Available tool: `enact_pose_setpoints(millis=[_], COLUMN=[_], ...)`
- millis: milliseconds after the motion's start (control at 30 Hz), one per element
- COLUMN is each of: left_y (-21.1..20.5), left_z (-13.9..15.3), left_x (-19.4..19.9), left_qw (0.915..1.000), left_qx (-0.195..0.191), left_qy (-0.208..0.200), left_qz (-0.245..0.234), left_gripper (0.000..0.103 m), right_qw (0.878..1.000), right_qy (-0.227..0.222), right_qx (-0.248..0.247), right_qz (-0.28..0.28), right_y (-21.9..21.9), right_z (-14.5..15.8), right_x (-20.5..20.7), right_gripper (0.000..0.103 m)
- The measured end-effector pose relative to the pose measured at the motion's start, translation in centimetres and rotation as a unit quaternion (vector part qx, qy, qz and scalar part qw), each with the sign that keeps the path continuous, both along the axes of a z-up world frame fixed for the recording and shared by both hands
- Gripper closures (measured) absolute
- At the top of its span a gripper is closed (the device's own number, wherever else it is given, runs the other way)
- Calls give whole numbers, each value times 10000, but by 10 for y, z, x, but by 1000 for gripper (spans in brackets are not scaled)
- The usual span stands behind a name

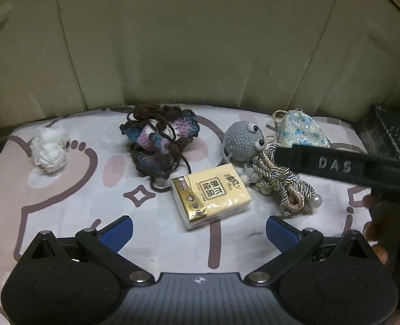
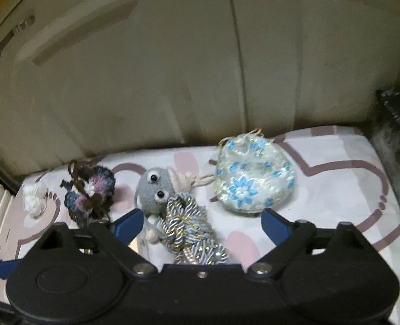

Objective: Organize objects
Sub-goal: 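Move the right gripper toward the braided rope beside the floral pouch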

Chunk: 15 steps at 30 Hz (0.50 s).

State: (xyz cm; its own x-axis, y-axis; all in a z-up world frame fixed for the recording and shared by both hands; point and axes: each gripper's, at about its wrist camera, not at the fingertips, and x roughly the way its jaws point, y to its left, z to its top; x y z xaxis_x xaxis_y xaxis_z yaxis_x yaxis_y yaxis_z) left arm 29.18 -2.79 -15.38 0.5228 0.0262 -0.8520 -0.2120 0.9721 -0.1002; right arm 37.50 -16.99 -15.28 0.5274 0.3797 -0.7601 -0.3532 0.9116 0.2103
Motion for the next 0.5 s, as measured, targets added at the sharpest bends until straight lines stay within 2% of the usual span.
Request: enact_pose_setpoints(millis=[133,267,300,367,400,500], left_y=[2,1,1,1,1,1], left_z=[-7,-9,-9,-10,-11,-12], left_x=[3,6,7,10,11,15], left_qw=[9999,9998,9997,9997,9996,9996], left_qx=[-103,-139,-151,-174,-163,-32], left_qy=[69,74,73,74,80,100], left_qz=[96,157,162,184,208,260], left_gripper=[0,0,0,0,0,0], right_qw=[9995,9982,9979,9968,9965,9951], right_qy=[314,582,628,755,784,897], right_qx=[40,83,127,247,268,378], right_qz=[-70,-88,-58,-29,-45,-181], right_y=[0,-1,-1,-3,-5,-16], right_z=[-11,-22,-23,-22,-21,-12], right_x=[8,10,10,12,13,18], right_gripper=[33,34,44,51,61,73])
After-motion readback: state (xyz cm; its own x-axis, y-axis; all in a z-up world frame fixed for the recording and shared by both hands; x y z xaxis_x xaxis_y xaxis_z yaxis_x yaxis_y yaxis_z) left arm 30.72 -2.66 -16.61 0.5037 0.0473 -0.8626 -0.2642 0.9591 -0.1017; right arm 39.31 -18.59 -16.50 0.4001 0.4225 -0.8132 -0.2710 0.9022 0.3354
